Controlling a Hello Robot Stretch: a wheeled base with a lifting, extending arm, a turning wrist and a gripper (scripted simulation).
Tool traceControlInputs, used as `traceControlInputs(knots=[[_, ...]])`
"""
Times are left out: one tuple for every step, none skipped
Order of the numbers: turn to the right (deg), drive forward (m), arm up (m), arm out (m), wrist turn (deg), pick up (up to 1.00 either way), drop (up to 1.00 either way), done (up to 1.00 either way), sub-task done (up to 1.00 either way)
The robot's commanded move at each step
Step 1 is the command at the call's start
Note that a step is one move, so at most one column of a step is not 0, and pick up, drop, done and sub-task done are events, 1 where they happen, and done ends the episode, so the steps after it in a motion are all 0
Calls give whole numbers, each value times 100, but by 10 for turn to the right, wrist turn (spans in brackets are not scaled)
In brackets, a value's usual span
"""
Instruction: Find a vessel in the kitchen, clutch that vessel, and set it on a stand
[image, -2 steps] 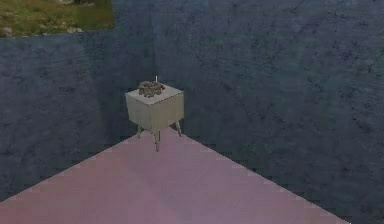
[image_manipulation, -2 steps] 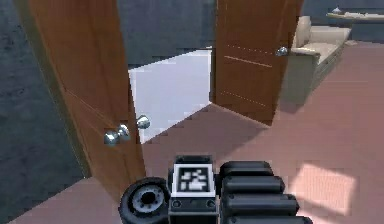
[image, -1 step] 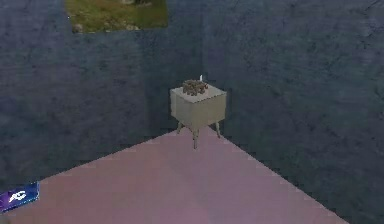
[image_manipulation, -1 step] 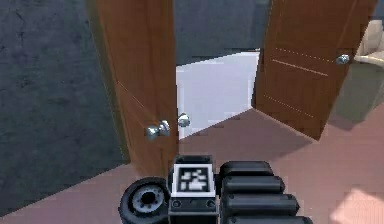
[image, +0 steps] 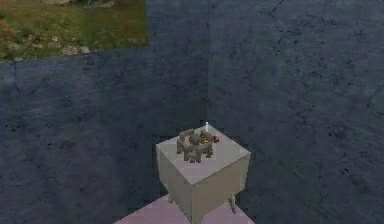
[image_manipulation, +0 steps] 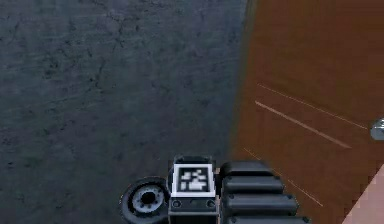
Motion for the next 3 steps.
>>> traceControlInputs(knots=[[-60, 0, 0, 0, 0, 0, 0, 0, 0], [0, 15, 0, 0, 0, 0, 0, 0, 0], [-450, 0, 0, 0, 0, 0, 0, 0, 0]])
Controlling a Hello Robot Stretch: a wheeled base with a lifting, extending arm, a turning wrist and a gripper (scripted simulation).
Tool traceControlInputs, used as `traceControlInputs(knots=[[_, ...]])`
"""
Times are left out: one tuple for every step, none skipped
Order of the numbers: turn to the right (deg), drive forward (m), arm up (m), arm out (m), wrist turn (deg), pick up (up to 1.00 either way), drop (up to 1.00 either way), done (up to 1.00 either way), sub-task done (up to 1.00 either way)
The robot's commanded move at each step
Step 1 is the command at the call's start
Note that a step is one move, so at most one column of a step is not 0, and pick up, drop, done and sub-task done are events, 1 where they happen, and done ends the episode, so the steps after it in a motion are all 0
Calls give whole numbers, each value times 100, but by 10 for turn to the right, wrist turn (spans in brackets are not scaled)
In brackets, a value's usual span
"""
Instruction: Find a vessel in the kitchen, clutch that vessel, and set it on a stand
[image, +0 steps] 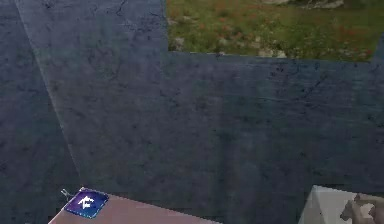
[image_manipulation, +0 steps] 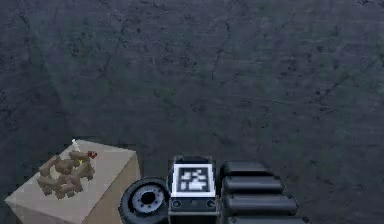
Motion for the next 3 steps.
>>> traceControlInputs(knots=[[-450, 0, 0, 0, 0, 0, 0, 0, 0], [-90, 0, 0, 0, 0, 0, 0, 0, 0], [450, 0, 0, 0, 0, 0, 0, 0, 0]])
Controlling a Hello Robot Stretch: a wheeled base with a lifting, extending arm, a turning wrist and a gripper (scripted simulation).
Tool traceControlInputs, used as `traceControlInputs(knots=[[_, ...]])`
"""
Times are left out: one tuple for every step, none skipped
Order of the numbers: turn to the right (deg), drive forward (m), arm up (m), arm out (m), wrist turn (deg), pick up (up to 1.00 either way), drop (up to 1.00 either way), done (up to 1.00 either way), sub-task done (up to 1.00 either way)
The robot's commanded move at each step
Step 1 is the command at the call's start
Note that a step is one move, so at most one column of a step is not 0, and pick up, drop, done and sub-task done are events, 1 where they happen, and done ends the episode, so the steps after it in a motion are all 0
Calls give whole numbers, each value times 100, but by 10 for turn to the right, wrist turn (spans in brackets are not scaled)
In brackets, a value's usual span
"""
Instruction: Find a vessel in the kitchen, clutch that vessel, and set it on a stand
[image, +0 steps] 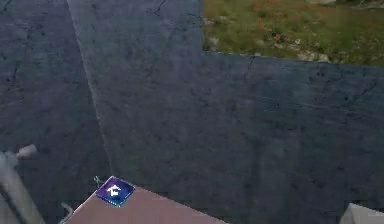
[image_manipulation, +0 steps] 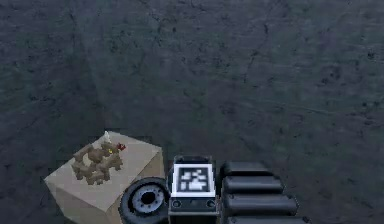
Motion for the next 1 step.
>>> traceControlInputs(knots=[[390, 0, 0, 0, 0, 0, 0, 0, 0]])
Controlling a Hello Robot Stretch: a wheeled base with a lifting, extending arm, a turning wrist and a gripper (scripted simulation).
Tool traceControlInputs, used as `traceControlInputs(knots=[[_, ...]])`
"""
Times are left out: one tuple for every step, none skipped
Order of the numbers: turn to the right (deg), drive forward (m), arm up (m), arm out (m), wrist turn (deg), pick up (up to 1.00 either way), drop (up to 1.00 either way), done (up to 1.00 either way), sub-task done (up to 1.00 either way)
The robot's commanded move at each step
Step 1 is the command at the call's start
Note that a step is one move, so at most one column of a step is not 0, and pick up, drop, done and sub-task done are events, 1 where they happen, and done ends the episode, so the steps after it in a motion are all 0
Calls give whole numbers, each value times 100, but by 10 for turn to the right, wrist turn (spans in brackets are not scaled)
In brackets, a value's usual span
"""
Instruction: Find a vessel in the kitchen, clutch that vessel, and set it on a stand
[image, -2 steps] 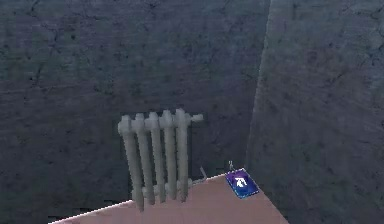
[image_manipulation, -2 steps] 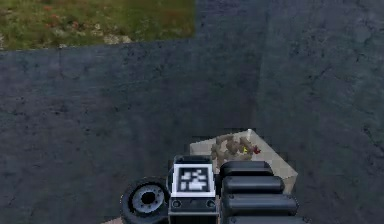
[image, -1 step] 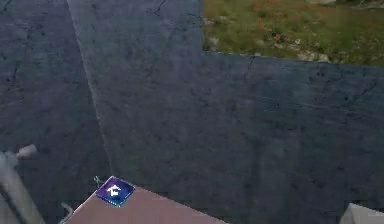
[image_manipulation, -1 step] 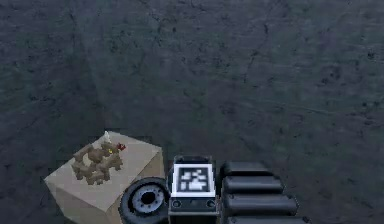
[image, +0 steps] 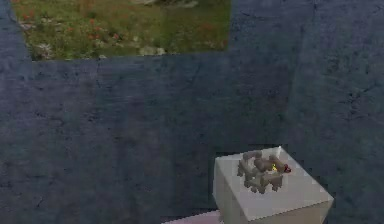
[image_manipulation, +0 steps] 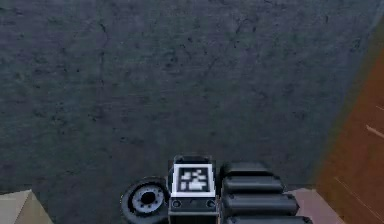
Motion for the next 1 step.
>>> traceControlInputs(knots=[[-450, 0, 0, 0, 0, 0, 0, 0, 0]])
